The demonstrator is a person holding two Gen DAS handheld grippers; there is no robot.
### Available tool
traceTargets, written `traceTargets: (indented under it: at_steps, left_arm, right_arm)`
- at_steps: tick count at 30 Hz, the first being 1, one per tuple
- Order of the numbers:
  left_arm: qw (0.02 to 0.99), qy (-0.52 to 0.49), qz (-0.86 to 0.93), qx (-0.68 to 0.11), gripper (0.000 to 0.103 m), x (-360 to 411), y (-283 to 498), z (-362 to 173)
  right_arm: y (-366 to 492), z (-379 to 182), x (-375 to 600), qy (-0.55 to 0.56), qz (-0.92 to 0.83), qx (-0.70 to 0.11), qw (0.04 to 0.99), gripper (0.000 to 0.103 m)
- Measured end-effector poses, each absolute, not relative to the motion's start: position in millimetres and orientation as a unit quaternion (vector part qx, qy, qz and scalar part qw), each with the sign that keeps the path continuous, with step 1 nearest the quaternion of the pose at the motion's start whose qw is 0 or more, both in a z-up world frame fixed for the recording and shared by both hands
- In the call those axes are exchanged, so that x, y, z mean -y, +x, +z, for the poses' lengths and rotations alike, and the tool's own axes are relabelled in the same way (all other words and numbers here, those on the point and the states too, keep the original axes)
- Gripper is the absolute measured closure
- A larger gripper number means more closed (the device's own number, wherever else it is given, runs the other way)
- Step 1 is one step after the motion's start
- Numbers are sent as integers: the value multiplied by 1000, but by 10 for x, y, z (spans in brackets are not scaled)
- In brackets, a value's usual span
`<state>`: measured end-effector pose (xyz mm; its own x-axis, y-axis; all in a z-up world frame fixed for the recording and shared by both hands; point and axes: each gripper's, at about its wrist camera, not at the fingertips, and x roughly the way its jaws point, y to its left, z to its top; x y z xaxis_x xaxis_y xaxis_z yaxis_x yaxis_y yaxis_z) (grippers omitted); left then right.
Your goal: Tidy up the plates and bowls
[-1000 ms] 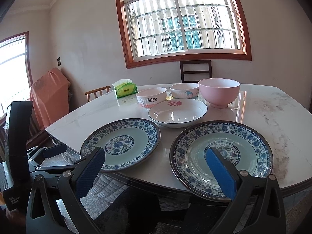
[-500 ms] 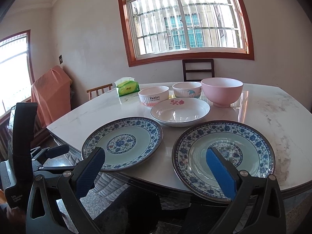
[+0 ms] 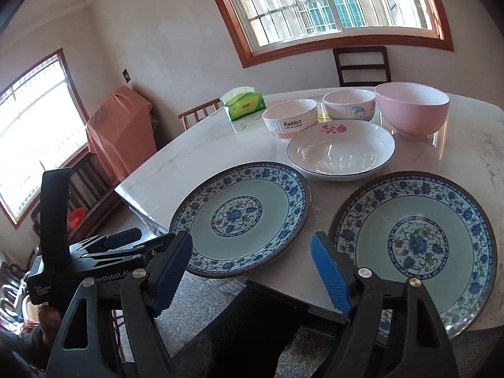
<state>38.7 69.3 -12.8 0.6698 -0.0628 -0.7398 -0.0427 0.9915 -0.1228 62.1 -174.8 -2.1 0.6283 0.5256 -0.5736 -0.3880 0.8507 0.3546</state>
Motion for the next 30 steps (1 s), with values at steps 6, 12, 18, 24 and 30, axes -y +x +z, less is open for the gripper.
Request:
traceTargets:
  at_steps: [6, 12, 18, 24, 30]
  left_arm:
    - [900, -85, -9, -427, 13, -850, 581, -136]
    - [883, -111, -26, -455, 13, -966, 763, -232]
    - [874, -112, -40, -472, 14, -1002, 902, -283]
    - [862, -128, -41, -489, 29, -1088, 992, -370]
    - [862, -126, -44, -490, 46, -1088, 1021, -379]
  right_arm:
    - [1099, -33, 1724, 99, 273, -404, 867, 40]
    - [1542, -244, 1753, 113, 270, -467, 834, 44]
    - [1837, -343, 1673, 100, 261, -496, 822, 44]
    - [1966, -407, 1601, 97, 266, -518, 807, 44]
    - [2015, -472, 1530, 97, 264, -538, 795, 44]
